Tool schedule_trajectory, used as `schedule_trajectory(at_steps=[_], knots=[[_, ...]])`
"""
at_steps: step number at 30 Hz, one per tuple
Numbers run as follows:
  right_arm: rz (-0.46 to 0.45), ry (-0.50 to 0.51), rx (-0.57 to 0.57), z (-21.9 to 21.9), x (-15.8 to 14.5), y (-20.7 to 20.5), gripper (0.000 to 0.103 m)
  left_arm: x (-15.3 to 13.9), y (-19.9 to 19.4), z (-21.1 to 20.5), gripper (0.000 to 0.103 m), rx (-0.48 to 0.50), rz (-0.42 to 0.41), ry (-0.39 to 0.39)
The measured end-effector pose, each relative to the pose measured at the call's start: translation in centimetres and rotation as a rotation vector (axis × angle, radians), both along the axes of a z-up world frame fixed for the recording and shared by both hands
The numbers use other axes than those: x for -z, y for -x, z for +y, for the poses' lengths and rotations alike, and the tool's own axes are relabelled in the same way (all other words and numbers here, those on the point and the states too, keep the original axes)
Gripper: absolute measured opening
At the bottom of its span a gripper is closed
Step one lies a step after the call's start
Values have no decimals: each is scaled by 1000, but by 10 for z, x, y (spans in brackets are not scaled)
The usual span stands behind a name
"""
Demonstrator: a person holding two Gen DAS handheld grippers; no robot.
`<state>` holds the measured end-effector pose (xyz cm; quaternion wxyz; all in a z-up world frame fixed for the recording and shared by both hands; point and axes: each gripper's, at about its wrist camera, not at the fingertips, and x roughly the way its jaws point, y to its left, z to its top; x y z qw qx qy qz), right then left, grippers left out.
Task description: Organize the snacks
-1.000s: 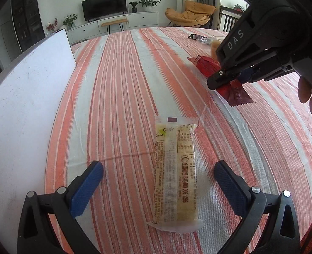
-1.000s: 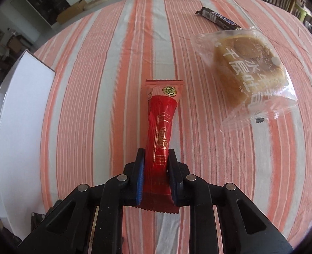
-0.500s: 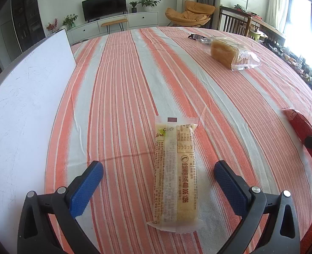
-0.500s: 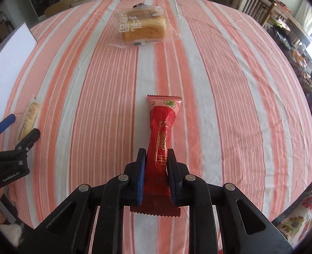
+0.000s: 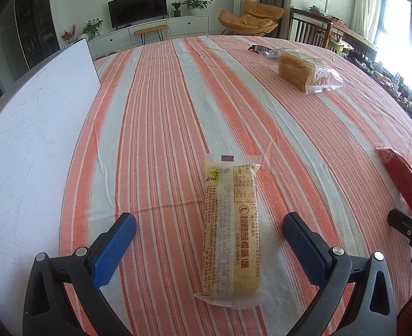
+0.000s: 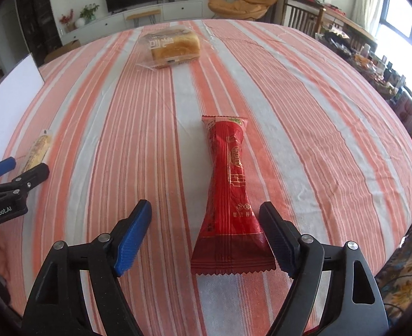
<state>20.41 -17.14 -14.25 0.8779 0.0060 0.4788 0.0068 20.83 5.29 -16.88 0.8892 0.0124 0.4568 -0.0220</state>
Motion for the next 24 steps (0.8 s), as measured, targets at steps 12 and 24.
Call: schedule_trajectory(at_steps=[12, 24], knots=[[-4, 4, 6, -1, 0, 7, 87, 0, 0, 0, 103, 0, 0, 0], [-4, 3, 6, -1, 1, 7, 87, 0, 0, 0, 103, -1, 0, 0]])
